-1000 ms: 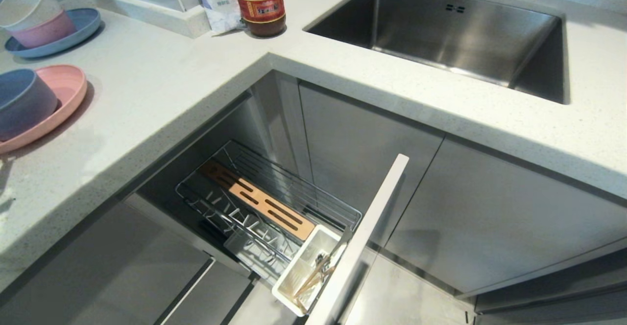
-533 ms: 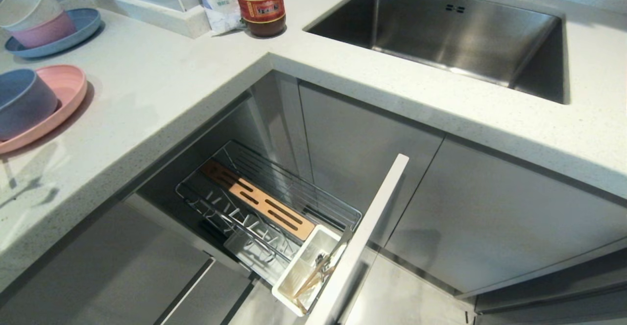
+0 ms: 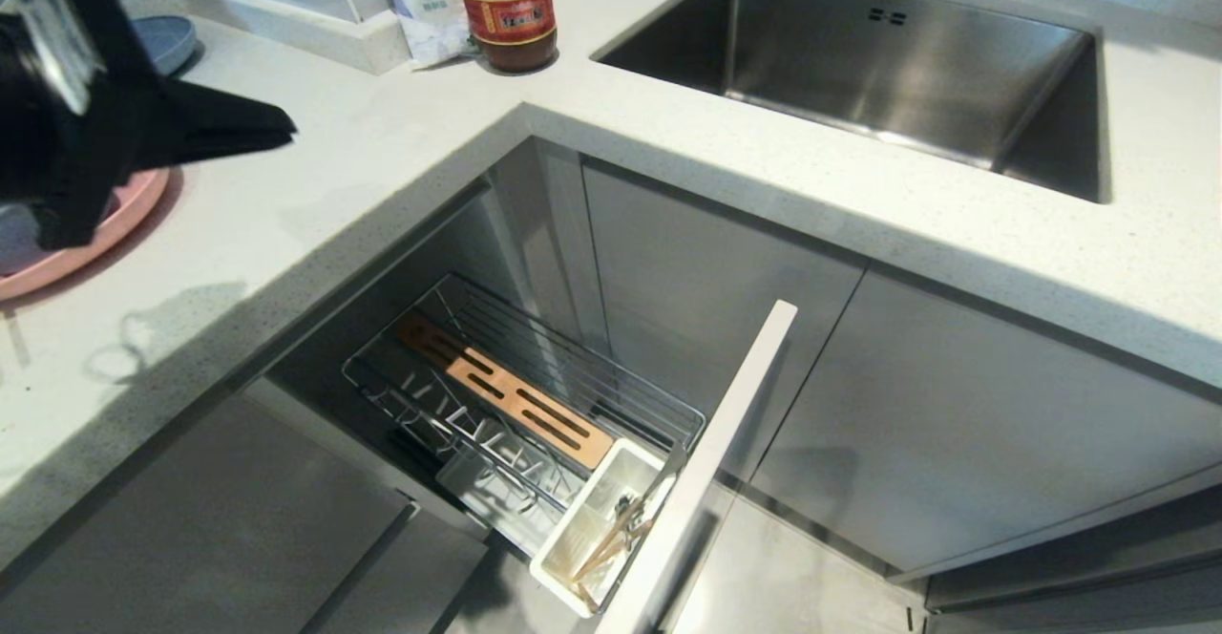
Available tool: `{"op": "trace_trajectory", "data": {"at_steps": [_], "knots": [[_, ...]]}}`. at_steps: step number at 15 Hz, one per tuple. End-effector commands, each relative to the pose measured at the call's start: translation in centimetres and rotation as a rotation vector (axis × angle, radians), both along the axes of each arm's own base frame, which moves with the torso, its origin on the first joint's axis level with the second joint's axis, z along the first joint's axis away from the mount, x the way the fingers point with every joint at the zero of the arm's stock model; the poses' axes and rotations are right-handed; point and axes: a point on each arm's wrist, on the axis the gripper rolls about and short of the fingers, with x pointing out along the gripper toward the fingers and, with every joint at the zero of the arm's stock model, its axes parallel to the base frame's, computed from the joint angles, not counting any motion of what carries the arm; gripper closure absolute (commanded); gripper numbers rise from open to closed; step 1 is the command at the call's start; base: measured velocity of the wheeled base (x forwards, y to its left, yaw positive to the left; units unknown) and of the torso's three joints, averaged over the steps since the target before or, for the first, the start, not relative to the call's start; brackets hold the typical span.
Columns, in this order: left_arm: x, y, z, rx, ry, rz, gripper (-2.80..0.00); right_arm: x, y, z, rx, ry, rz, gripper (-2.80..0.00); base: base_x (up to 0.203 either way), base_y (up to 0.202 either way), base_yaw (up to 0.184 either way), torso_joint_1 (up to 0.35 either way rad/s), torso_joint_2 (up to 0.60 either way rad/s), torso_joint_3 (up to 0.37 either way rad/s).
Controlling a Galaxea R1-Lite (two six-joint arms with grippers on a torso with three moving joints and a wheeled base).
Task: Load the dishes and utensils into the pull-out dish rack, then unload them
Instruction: Take the fork out of the cupboard
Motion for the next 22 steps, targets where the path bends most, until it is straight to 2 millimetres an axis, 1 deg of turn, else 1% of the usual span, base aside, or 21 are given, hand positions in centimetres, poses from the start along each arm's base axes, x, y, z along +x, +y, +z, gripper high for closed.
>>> {"op": "trace_trajectory", "data": {"at_steps": [1,3,8,11,13,15,17,20,22], "knots": [[2.1,-3.7,-3.3,0.135,0.131,-0.011,0.00,0.0,0.0,0.0,0.000,-0.003,0.000,0.00,0.000,0.000,0.000,0.000,0.00,0.000],[2.9,-5.1,-4.9,0.194,0.188,-0.026,0.00,0.0,0.0,0.0,0.000,-0.003,0.001,0.00,0.000,0.000,0.000,0.000,0.00,0.000],[4.7,-7.3,-8.0,0.304,0.313,-0.038,0.00,0.0,0.0,0.0,0.000,-0.003,-0.001,0.00,0.000,0.000,0.000,0.000,0.00,0.000],[5.4,-9.4,-10.1,0.324,0.383,-0.055,0.00,0.0,0.0,0.0,0.000,-0.003,0.001,0.00,0.000,0.000,0.000,0.000,0.00,0.000],[6.1,-11.0,-11.6,0.311,0.441,-0.042,0.00,0.0,0.0,0.0,0.000,-0.003,0.001,0.00,0.000,0.000,0.000,0.000,0.00,0.000],[6.7,-11.9,-12.8,0.310,0.480,-0.028,0.00,0.0,0.0,0.0,0.000,-0.003,0.001,0.00,0.000,0.000,0.000,0.000,0.00,0.000],[6.8,-12.4,-13.4,0.290,0.515,-0.031,0.00,0.0,0.0,0.0,0.000,-0.003,0.000,0.00,0.000,0.000,0.000,0.000,0.00,0.000],[6.7,-13.0,-13.9,0.188,0.597,-0.063,0.00,0.0,0.0,0.0,0.000,-0.003,0.001,0.00,0.000,0.000,0.000,0.000,0.00,0.000],[7.1,-13.6,-14.6,0.129,0.644,-0.024,0.00,0.0,0.0,0.0,0.000,-0.003,0.001,0.00,0.000,0.000,0.000,0.000,0.00,0.000]]}}
